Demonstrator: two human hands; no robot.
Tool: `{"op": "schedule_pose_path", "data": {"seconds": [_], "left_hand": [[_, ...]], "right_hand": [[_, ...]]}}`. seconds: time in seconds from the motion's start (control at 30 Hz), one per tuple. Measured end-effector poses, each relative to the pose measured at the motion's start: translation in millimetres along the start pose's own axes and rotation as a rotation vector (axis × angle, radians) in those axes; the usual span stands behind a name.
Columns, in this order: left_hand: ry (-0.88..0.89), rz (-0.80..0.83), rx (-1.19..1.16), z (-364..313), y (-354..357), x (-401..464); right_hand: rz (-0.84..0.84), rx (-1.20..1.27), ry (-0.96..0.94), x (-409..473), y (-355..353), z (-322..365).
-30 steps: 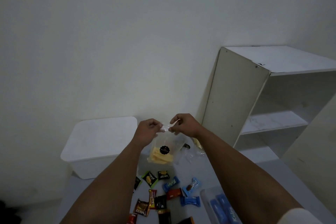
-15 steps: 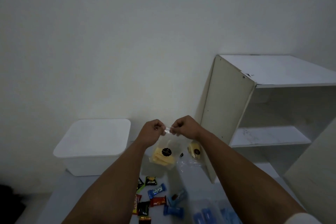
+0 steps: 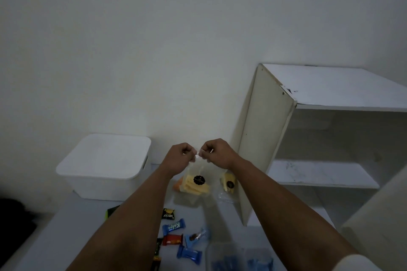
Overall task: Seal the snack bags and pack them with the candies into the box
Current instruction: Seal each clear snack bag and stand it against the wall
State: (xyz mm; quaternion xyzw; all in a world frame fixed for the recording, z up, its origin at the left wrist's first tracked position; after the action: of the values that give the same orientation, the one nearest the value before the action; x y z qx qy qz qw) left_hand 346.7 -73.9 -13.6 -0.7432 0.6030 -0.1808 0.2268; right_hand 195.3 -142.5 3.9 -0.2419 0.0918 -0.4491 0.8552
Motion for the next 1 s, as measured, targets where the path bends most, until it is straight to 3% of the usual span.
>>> {"op": "schedule_pose_path", "data": {"seconds": [0.33,1.0], "left_hand": [[-0.112,-0.079,-0.119,3.3,3.4,1.6],[-0.202,-0.033,-0.124,-0.7,13.7,6.5]], "right_hand": [[0.04,0.014,-0.062,7.0,-11.9,-3.5],[0.051,0.161,-0.028,7.0,-18.9,-20.3]]}}
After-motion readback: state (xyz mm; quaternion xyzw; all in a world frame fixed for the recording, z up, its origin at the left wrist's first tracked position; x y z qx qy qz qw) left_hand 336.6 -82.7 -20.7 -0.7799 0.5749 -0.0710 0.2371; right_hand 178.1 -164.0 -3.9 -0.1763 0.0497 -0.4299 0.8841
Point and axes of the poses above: each hand's wrist, its own x-axis towards the middle knuckle, its own y-axis out of the palm, z = x × y, the point moved 6 cm from there along x, towards the middle knuckle, and after that the axes turned 14 degrees about x, right-handed, at the moved point
